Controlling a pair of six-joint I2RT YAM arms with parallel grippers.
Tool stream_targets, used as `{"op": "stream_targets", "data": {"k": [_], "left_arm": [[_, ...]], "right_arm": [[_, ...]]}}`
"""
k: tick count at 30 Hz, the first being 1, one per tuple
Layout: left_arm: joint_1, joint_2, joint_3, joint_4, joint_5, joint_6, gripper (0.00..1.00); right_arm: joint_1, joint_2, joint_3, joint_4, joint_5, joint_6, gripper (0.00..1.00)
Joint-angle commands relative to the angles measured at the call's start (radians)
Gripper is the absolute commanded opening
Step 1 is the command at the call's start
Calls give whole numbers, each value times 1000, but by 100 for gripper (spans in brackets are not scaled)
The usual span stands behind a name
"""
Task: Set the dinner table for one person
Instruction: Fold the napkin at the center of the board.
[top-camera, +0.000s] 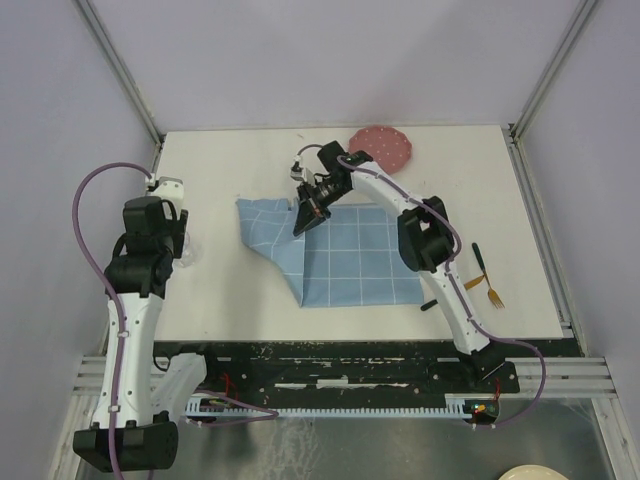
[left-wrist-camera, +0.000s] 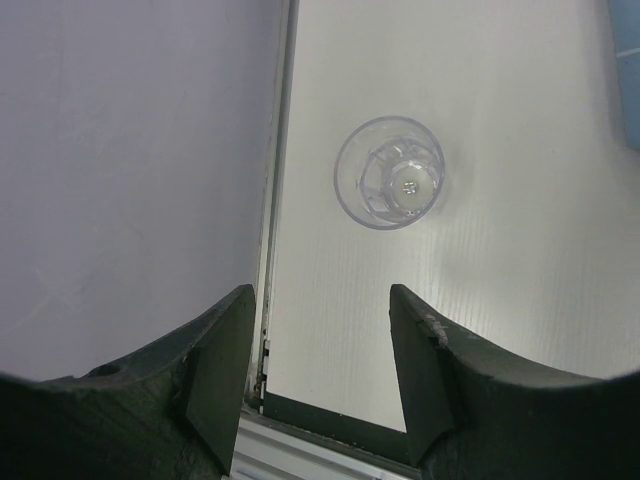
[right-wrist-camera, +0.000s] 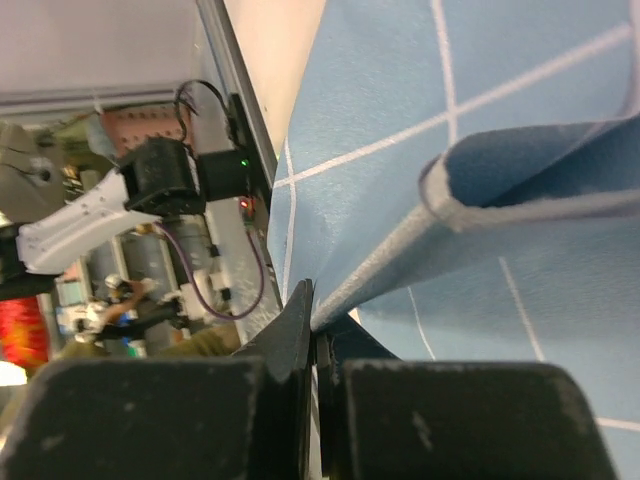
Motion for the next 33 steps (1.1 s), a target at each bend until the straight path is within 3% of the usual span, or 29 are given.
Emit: {"op": "stream_targets", "data": {"k": [1, 6, 9, 15, 20, 33], "left_arm": [[4, -23, 17, 35, 14, 25, 63], [5, -28, 7, 54, 28, 18, 63], [5, -33, 2, 65, 38, 16, 63], [6, -46, -10, 83, 60, 7, 63], [5, -51, -33, 110, 75, -1, 63], [5, -43, -51, 146, 112, -8, 63]], "right_arm": [[99, -118, 74, -265, 108, -256, 2], [212, -120, 146, -431, 215, -409, 2], [233, -156, 102, -401, 252, -390, 2], [214, -266, 7, -302, 378, -373, 2], [196, -290, 12, -305, 406, -372, 2], [51, -504, -219, -228, 482, -360, 2]]}}
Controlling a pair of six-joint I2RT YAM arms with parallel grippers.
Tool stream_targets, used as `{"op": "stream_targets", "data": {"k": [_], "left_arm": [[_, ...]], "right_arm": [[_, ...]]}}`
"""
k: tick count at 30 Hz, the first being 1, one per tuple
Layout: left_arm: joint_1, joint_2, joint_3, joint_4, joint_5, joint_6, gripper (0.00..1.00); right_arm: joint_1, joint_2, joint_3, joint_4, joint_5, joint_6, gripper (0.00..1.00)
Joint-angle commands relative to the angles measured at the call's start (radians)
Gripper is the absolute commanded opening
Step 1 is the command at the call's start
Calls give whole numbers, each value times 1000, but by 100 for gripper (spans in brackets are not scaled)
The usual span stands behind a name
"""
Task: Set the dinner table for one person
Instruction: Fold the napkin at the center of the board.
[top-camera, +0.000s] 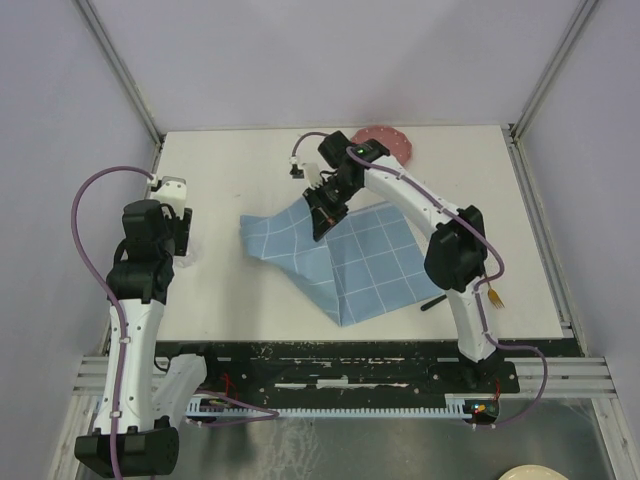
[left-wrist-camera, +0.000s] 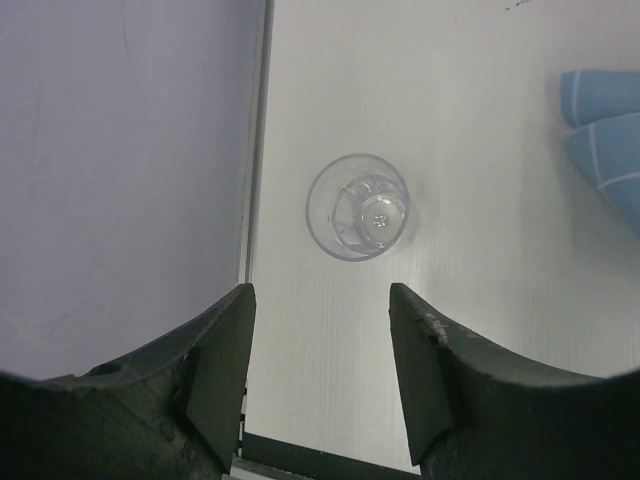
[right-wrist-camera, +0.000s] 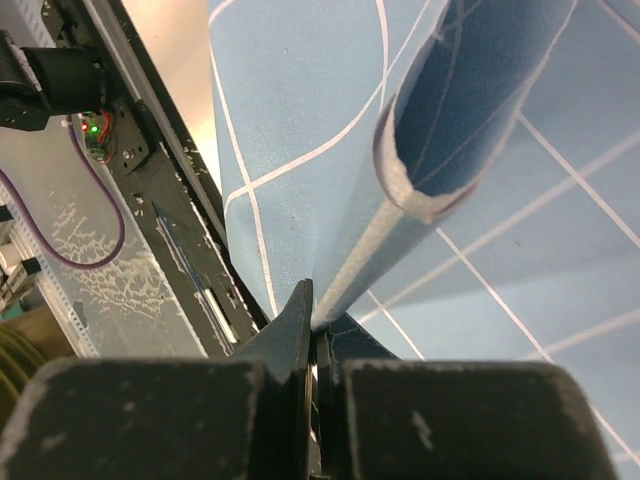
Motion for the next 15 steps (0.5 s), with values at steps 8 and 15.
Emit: {"op": "stream_targets", "data": {"k": [8, 15], "left_arm": [[4, 34, 2, 87, 57, -6, 63], [4, 69, 13, 110, 86, -7, 63]], "right_arm": [[-79, -275, -237, 44, 71, -30, 2], [-91, -399, -378, 45, 122, -44, 2]]}}
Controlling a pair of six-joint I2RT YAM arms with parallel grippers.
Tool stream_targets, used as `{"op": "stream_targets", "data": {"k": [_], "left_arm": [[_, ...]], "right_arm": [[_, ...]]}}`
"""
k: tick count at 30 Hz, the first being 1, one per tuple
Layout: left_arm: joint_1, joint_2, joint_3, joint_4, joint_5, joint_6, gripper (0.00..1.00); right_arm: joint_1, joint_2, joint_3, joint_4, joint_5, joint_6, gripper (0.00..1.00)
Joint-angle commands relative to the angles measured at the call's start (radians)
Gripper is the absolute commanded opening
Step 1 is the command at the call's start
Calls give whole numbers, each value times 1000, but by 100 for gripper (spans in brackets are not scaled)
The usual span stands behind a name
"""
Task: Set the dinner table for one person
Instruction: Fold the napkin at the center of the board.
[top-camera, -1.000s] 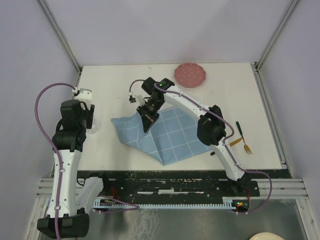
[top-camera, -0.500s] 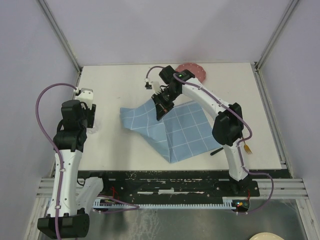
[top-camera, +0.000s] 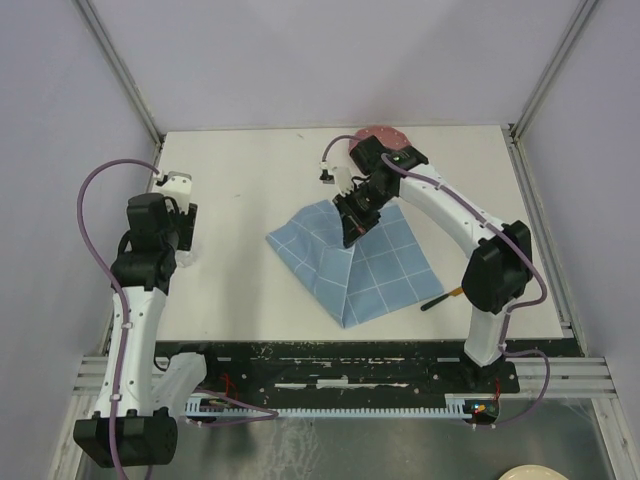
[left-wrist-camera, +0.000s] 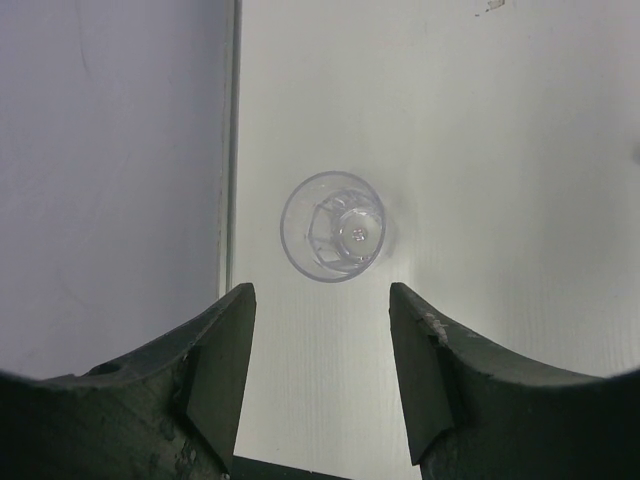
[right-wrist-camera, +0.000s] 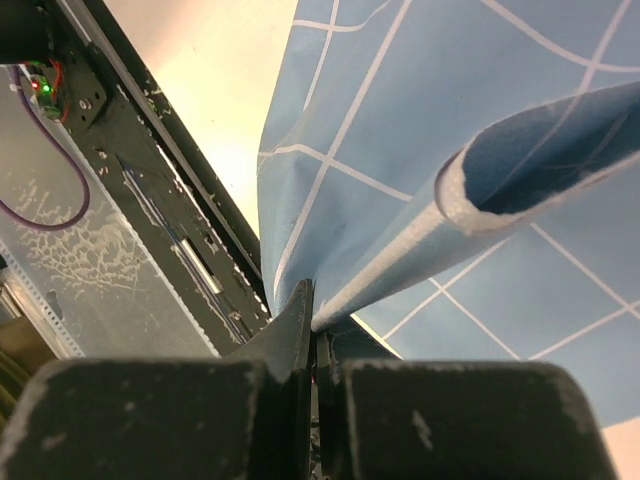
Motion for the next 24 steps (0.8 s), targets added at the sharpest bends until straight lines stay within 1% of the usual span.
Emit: {"op": "stream_targets", "data": {"k": [1, 8, 12, 18, 24], "left_arm": [[5, 14, 18, 69, 37, -6, 63], [4, 34, 21, 83, 57, -9, 63], [4, 38, 18, 89, 62, -3, 63], [3, 48, 25, 90, 76, 0, 63], [4, 56, 27, 91, 82, 5, 63]], "right_arm": [[-10, -118, -56, 14, 44, -27, 2], [-34, -211, -162, 18, 114, -21, 2], [-51, -258, -222, 30, 179, -27, 2], [-108, -275, -265, 48, 210, -18, 2], [-187, -255, -256, -3, 225, -17, 1]]}}
